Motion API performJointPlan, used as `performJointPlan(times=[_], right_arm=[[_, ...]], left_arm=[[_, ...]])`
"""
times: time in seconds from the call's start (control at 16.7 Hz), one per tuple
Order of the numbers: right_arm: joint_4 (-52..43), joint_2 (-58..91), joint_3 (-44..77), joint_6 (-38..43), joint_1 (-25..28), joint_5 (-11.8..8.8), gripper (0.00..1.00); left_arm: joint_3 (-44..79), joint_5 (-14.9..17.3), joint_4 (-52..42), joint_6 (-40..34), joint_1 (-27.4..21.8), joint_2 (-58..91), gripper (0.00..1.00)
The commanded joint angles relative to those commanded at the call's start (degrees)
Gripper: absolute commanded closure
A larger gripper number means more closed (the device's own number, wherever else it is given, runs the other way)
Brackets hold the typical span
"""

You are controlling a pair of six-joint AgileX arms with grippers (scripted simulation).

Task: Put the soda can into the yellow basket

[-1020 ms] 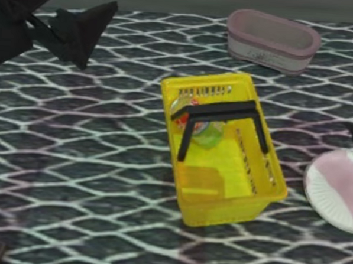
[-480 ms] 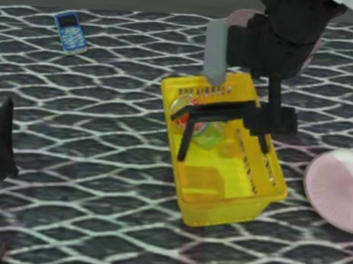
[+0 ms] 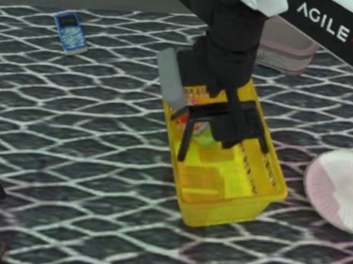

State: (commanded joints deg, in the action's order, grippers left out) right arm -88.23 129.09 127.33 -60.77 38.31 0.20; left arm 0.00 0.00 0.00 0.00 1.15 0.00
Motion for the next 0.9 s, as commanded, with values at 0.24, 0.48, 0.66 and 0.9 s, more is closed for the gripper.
performJointPlan(times=[0.24, 0.48, 0.66, 0.9], right_arm=[[0.1, 0.0, 0.0, 0.0, -0.2, 0.0, 0.0], [2.9, -0.6, -3.5, 0.0, 0.0, 0.0, 0.0], [5.3, -1.0, -6.3, 0.0, 0.0, 0.0, 0.0], [5.3, -1.0, -6.3, 0.0, 0.0, 0.0, 0.08]], left_arm=[[0.0, 0.0, 0.0, 0.0, 0.0, 0.0, 0.0], [0.0, 0.0, 0.0, 0.0, 0.0, 0.0, 0.0], [0.0, 0.0, 0.0, 0.0, 0.0, 0.0, 0.0], [0.0, 0.0, 0.0, 0.0, 0.0, 0.0, 0.0]])
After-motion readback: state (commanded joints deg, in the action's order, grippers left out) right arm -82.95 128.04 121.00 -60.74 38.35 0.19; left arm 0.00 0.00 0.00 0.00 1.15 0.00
